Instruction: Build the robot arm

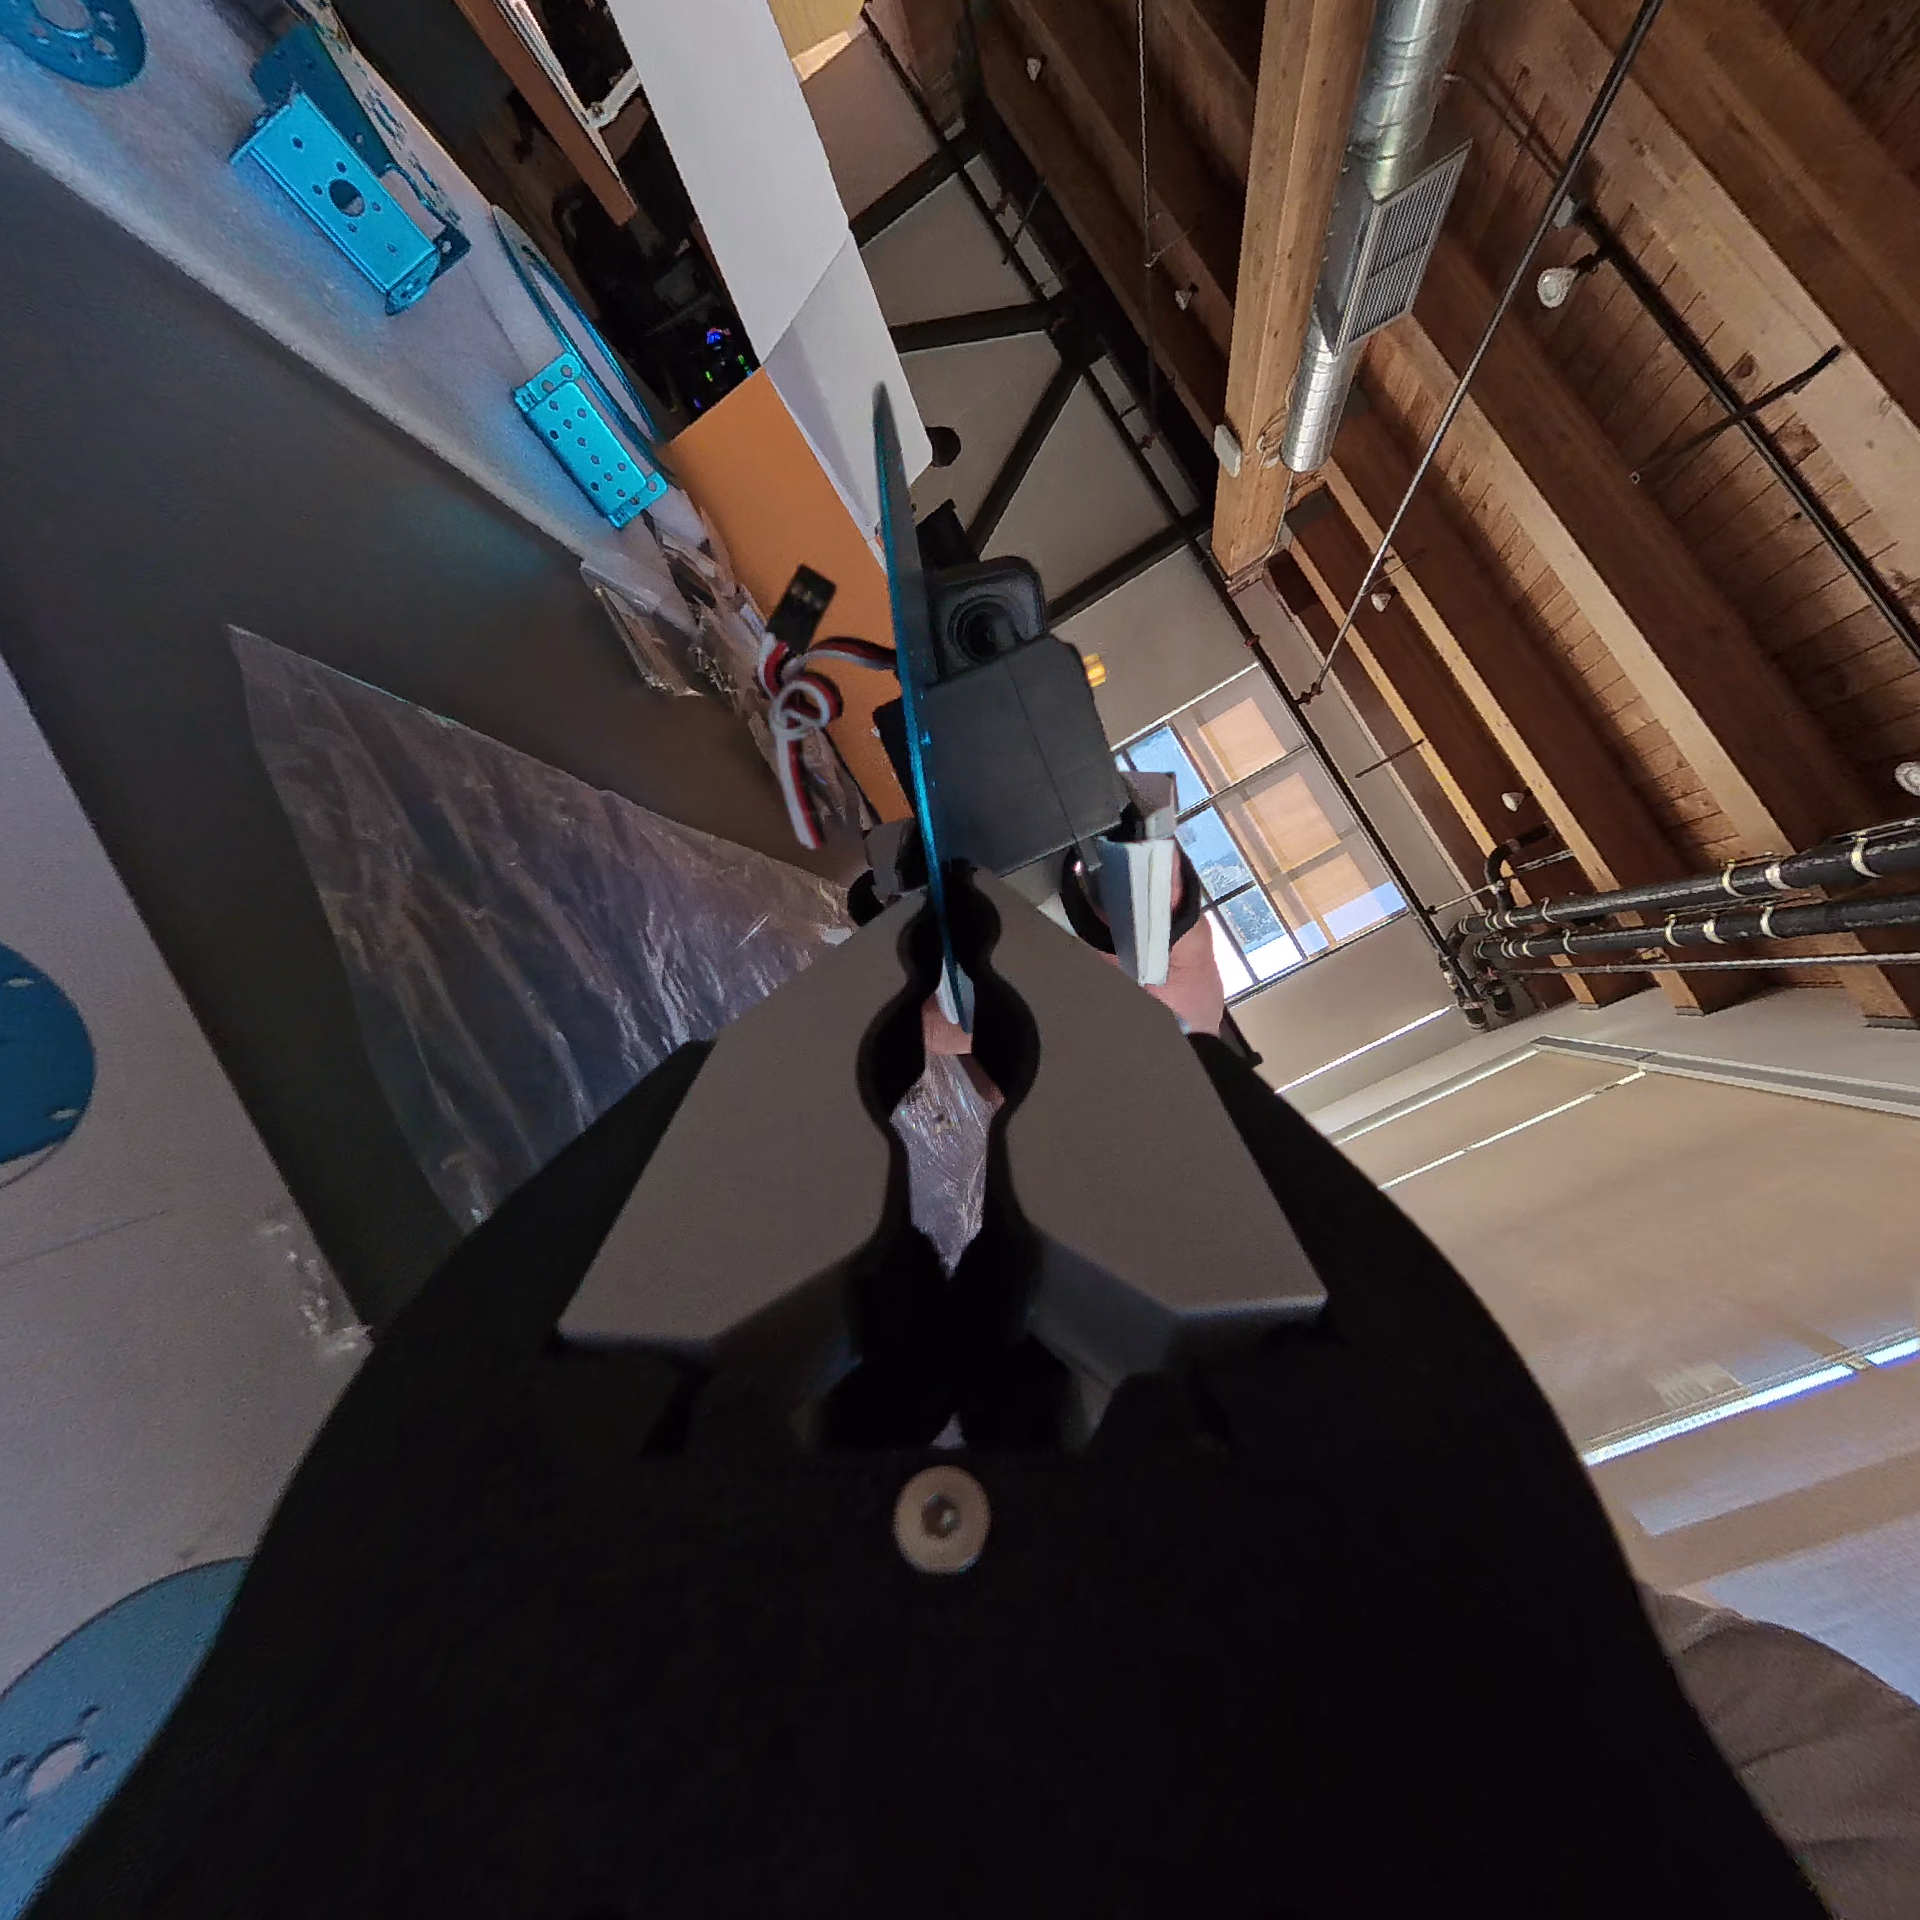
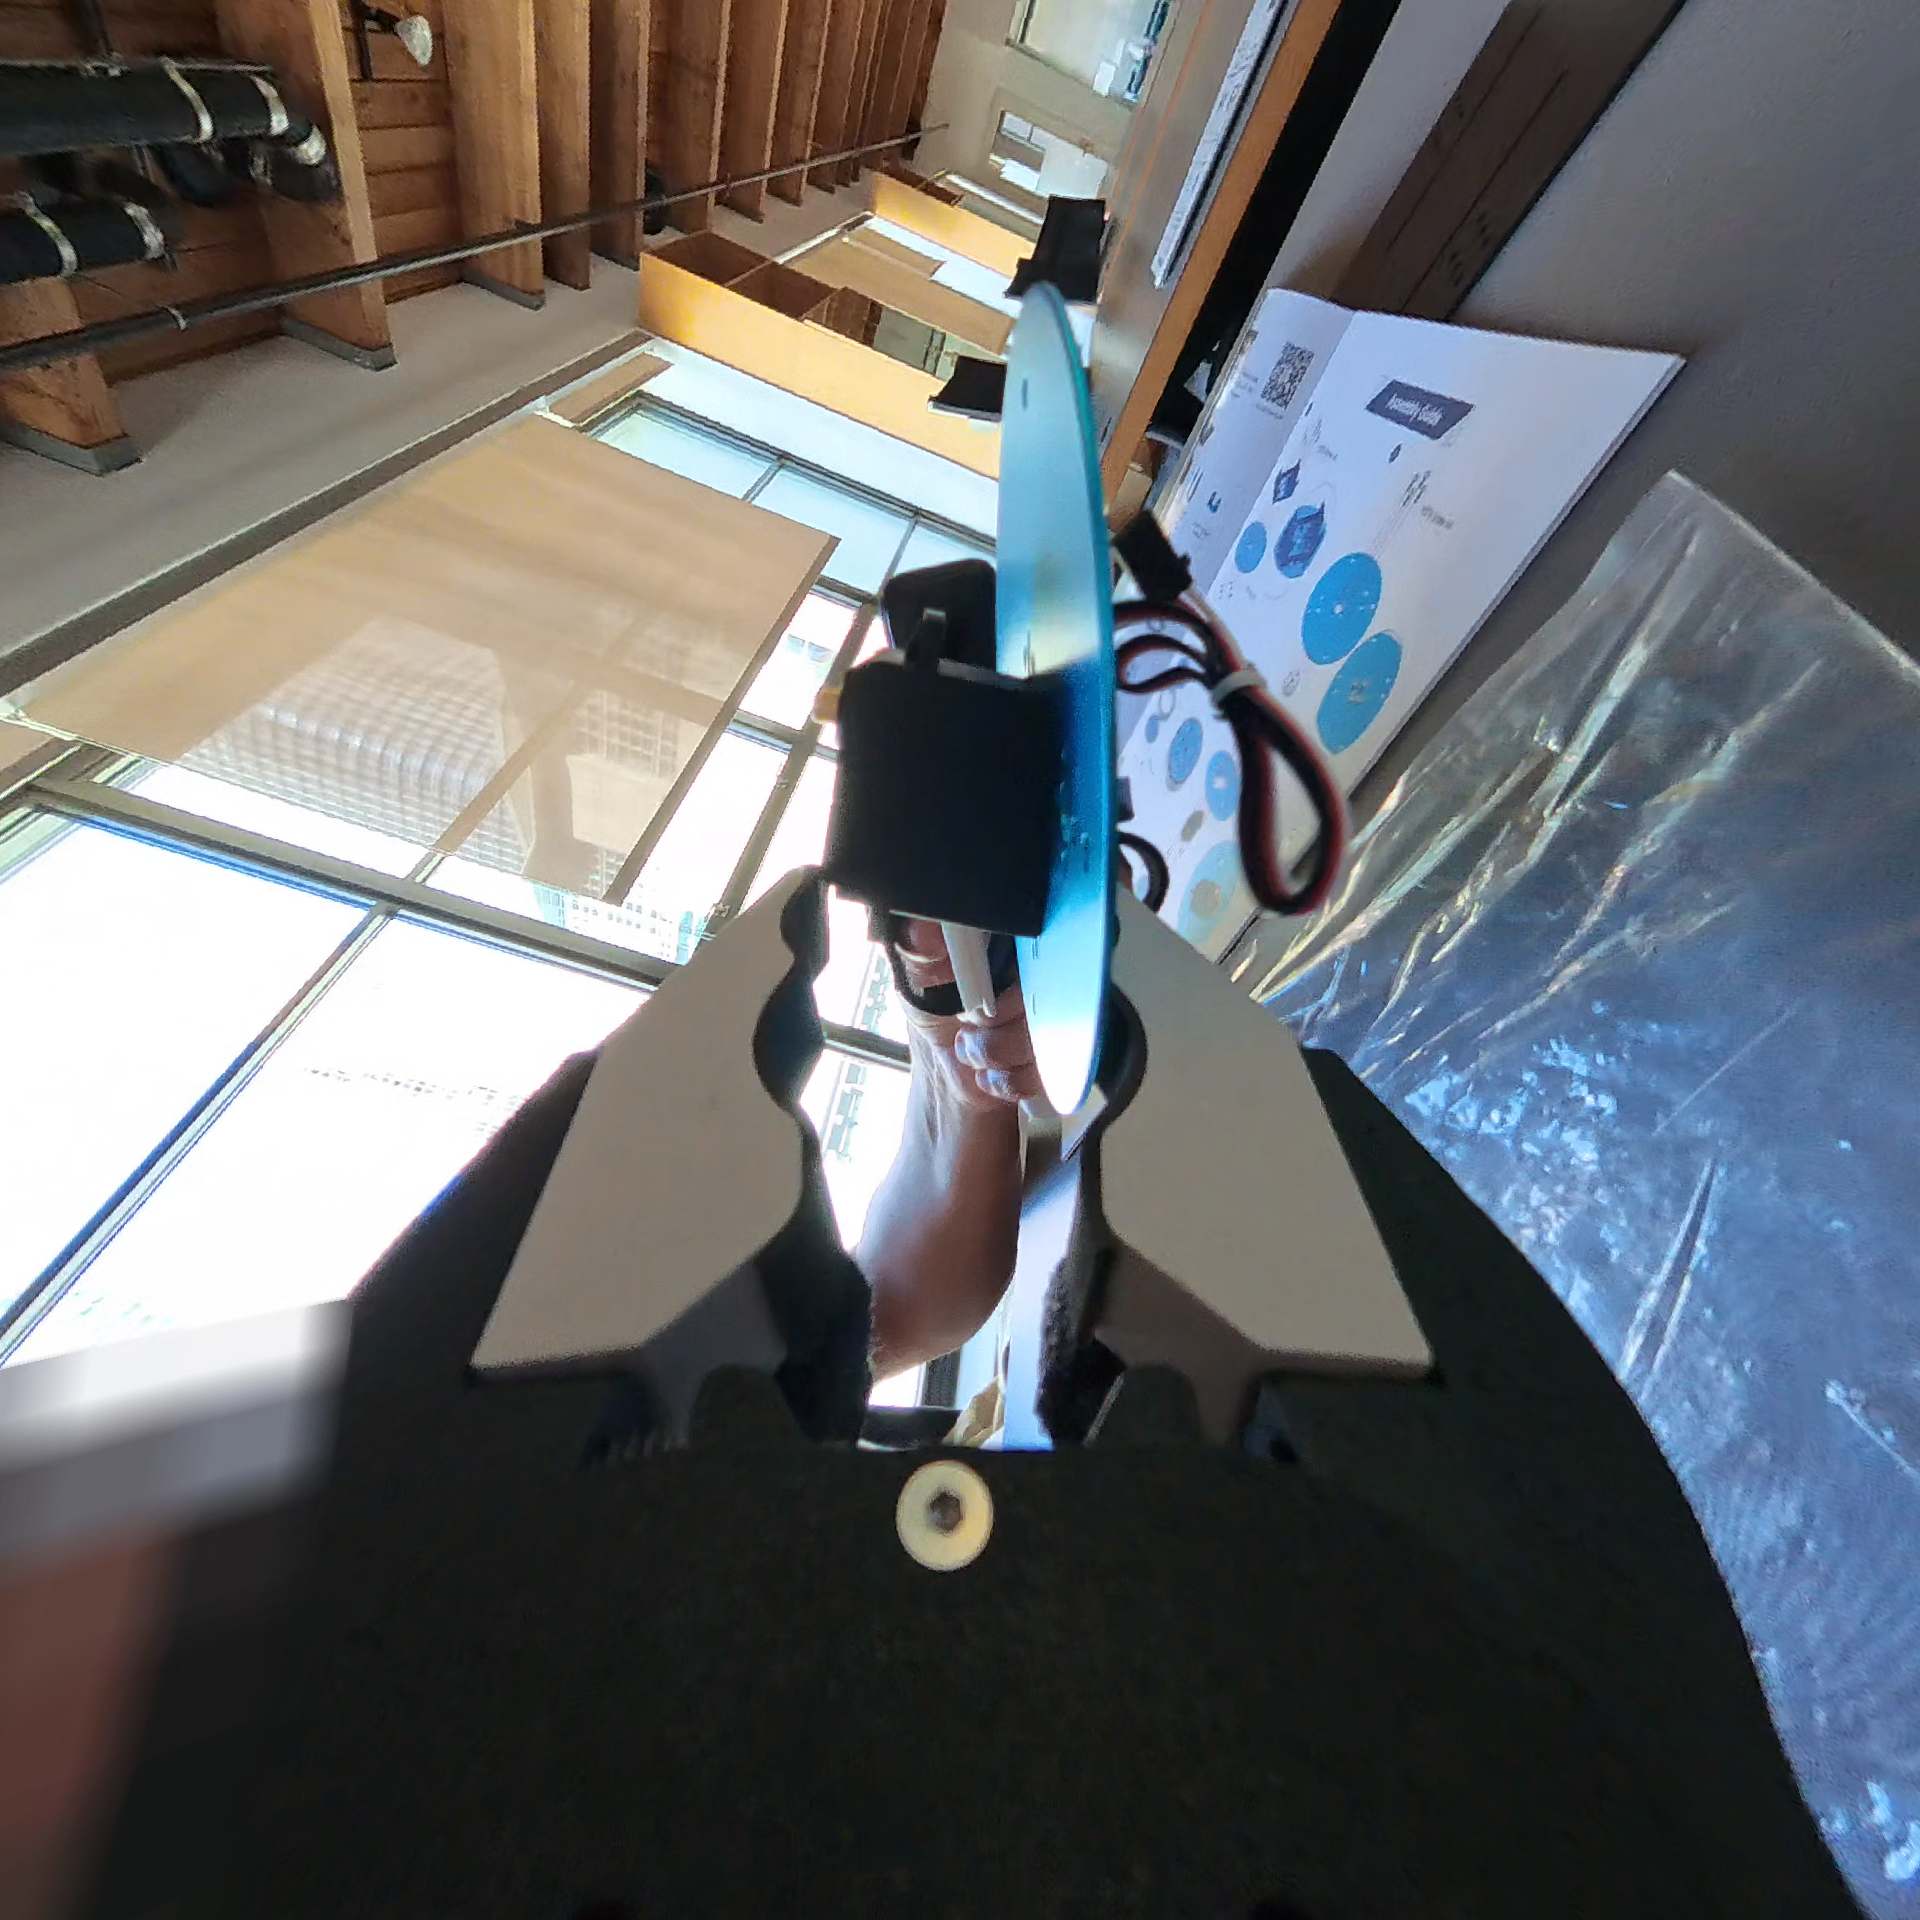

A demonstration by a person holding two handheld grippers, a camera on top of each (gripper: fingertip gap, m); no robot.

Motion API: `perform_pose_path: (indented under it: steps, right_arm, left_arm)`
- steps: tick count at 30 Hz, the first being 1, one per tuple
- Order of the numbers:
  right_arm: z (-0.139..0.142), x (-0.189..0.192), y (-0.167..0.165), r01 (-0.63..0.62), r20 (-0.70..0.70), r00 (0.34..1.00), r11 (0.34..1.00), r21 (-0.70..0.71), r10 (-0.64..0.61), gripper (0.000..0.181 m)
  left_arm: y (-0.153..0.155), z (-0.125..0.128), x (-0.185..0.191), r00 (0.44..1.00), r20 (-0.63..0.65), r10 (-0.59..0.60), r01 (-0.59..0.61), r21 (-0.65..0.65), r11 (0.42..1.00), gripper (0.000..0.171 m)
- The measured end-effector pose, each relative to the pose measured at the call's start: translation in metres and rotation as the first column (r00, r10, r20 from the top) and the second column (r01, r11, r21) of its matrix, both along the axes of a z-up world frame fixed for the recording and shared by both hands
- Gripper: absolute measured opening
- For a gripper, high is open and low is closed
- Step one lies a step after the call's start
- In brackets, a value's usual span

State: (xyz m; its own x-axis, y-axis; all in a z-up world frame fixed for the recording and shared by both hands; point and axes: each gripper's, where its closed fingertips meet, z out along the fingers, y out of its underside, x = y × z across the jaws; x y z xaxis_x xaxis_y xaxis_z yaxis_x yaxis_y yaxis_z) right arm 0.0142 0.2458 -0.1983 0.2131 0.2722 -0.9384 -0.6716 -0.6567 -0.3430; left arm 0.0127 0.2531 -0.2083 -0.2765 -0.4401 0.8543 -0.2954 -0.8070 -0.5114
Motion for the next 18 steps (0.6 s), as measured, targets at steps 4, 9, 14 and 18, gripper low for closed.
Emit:
perform_pose_path:
  steps: [4,9,14,18]
  right_arm:
    - [-0.001,0.001,-0.003,-0.014,-0.006,1.0,1.0,0.009,0.014,0.049]
    - [0.001,0.006,0.0,0.005,-0.124,0.992,1.0,-0.004,-0.005,0.048]
    - [-0.001,0.004,-0.002,-0.003,0.01,1.0,0.999,0.037,0.002,0.048]
    - [-0.003,0.005,0.001,0.009,0.078,0.997,0.998,0.062,-0.014,0.048]
  left_arm:
    - [-0.002,0.0,0.001,1.0,0.0,0.004,-0.004,0.041,0.999,0.0]
    - [-0.005,-0.002,0.002,1.0,-0.006,0.011,-0.011,0.095,0.995,0.0]
    - [-0.011,-0.006,-0.001,0.999,-0.033,-0.043,0.045,0.04,0.998,0.0]
    - [-0.012,-0.009,0.0,0.996,-0.052,-0.072,0.073,0.002,0.997,0.0]
